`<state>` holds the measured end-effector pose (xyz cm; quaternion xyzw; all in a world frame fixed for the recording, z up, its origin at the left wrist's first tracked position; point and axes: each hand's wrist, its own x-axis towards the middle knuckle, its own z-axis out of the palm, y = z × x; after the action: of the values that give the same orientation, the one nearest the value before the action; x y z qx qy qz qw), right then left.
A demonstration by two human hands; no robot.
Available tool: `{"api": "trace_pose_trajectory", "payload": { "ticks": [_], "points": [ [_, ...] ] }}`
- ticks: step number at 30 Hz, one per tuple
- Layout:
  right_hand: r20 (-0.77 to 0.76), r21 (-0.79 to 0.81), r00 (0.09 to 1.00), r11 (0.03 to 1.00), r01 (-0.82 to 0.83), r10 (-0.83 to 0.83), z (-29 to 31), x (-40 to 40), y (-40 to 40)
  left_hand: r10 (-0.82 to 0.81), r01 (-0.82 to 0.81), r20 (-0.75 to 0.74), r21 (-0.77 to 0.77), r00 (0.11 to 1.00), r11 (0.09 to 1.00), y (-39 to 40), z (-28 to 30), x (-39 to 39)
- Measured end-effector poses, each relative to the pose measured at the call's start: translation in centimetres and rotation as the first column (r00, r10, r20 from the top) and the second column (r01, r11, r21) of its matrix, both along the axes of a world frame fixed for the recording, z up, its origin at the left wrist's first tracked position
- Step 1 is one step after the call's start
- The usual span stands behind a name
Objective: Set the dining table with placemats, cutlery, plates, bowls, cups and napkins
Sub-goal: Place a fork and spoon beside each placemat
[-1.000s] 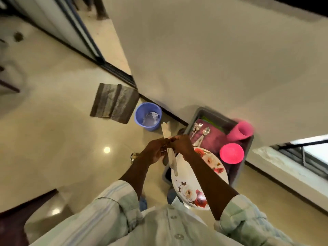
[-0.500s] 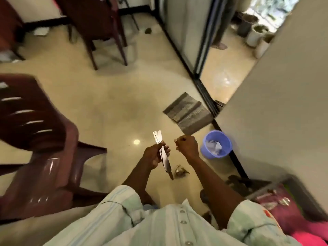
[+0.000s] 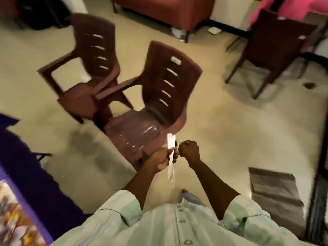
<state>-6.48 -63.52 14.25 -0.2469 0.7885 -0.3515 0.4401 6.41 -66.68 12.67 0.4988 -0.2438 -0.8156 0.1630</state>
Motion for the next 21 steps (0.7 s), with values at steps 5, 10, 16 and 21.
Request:
{"api": "trace_pose_trajectory", "payload": {
  "ticks": [5, 10, 16, 21],
  "points": [
    [0.018, 0.007, 0.929, 0.929, -0.370, 0.370, -1.8, 4.0, -7.1, 0.279, -0.277, -0.036, 0.037, 0.960, 0.960, -0.9, 0.3, 5.1],
    [0.049, 0.007, 0.767, 0.768, -0.641, 0.640, -0.8, 9.3, -10.3, 0.642, -0.638, -0.041, 0.075, 0.766, 0.766, -0.6, 2.4, 9.0],
    [0.059, 0.016, 0.544, 0.544, -0.839, 0.837, -1.8, 14.5, -10.2, 0.816, -0.819, 0.082, 0.007, 0.572, 0.573, 3.4, 1.4, 11.2],
    [0.155, 0.054, 0.348, 0.344, -0.937, 0.925, -3.6, 18.9, -7.7, 0.861, -0.870, 0.121, 0.056, 0.494, 0.491, 11.3, -0.9, 11.1]
  ]
}}
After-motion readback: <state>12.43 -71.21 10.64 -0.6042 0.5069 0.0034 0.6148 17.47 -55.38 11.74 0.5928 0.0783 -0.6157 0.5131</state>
